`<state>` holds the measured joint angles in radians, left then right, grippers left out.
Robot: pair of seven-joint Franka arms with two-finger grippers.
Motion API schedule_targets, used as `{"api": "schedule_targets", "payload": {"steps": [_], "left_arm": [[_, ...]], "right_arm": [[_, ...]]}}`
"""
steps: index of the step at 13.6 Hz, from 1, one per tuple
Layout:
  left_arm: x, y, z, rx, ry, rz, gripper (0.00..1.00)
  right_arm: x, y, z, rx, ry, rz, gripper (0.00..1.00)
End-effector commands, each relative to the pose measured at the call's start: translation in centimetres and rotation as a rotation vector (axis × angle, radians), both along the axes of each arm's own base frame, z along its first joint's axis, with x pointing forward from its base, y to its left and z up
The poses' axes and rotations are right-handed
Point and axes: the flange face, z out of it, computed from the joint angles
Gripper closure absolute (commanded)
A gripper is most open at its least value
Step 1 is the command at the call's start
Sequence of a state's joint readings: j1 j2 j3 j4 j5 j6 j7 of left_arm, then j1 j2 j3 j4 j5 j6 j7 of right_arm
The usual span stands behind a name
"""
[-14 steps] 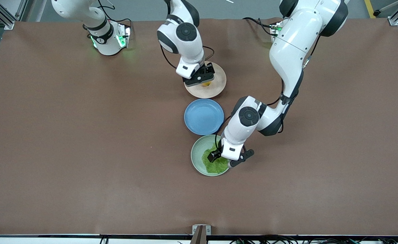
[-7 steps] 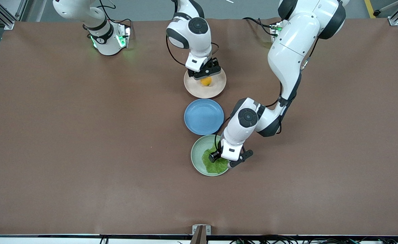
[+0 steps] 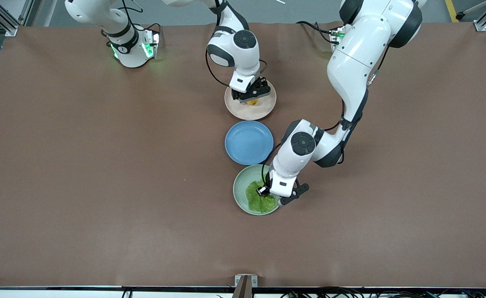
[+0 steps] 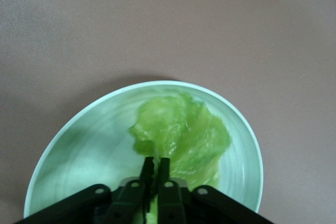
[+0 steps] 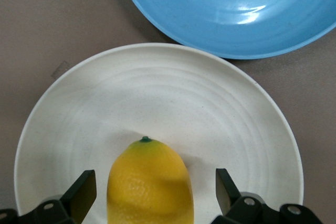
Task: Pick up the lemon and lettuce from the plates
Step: 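Close the left gripper on the lettuce while the right gripper grasps the lemon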
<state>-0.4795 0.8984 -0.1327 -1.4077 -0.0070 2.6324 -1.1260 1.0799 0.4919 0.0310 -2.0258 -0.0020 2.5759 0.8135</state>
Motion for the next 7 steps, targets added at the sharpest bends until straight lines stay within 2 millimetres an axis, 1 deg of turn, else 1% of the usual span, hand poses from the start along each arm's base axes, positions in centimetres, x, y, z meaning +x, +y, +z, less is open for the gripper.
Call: {"api": "schedule_targets", "payload": {"steps": [1, 3, 4, 5, 6, 7], "left_arm": [[0.1, -0.7, 1.8, -0.017, -0.023, 0.03, 1.0], [0.3, -1.0, 3.9, -0.036, -0.04, 0.032, 1.0], [0.3, -1.3, 5.3, -0.045, -0.051, 0.032, 1.0], [0.5, -1.1, 6.5, -0.057, -0.06, 0.038, 1.0], [0.6, -1.0, 8.0, -0.071, -0.067, 0.04, 1.0], [0.8, -0.5, 9.6, -0.068, -0.065, 0.046, 1.0]], "right_arm": [[-0.8, 0.3, 0.3, -0.006, -0.015, -0.006, 0.02], [-1.0, 0.3, 0.2, -0.011, -0.011, -0.049, 0.08], [-1.3, 0.4, 0.2, -0.012, -0.01, -0.05, 0.14], [-1.5, 0.6, 0.2, -0.013, -0.01, -0.044, 0.23], [-1.6, 0.5, 0.1, -0.016, -0.008, -0.043, 0.37], [-1.7, 0.4, 0.0, -0.025, -0.006, -0.04, 0.59]]}}
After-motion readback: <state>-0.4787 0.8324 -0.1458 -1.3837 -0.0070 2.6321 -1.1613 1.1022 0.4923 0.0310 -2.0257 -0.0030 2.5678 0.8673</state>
